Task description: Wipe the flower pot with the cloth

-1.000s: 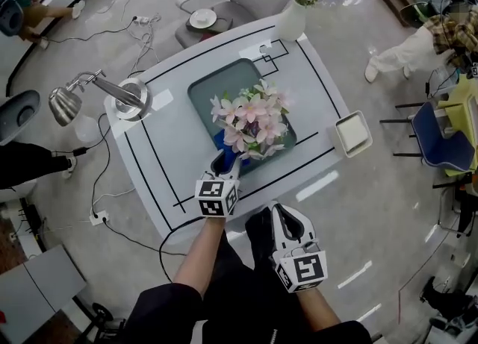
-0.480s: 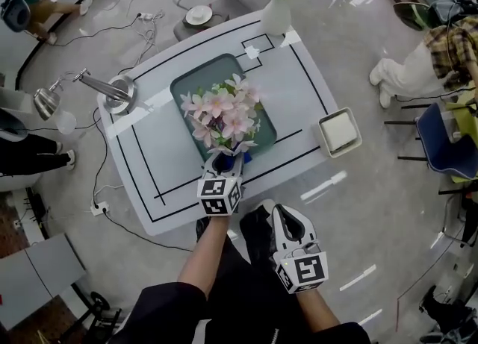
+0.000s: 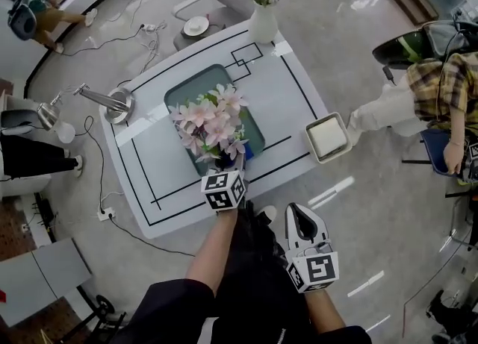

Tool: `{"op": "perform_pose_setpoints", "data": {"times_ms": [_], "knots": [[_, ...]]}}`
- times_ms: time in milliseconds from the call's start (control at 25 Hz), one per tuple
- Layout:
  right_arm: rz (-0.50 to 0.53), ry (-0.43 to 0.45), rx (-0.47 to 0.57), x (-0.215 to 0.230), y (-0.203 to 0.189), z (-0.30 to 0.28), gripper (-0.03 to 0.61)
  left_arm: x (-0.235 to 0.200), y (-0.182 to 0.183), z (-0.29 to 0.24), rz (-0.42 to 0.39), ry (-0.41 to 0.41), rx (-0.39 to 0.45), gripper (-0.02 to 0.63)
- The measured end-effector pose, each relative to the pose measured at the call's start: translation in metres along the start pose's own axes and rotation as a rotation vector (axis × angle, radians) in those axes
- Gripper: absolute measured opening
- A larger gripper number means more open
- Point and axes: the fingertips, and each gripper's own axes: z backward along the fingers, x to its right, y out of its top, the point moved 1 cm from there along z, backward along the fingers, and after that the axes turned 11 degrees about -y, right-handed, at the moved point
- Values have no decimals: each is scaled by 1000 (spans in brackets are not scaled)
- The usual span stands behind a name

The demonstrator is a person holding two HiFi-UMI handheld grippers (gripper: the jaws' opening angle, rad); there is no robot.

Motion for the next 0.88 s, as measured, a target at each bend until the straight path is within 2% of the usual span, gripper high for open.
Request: {"op": "perform_pose_setpoints", "data": {"times_ms": [480,640,880], "knots": [[-8,-44,-35,6,7,-13,9,20,14,-54,65,-60,6,138],[-5,-59,-27,9,10,-10,9,37,18,-63,72,-115,10,138],[-14,-68,0,7,9,6,9,83,30,-41,20,-234,27,138]]}}
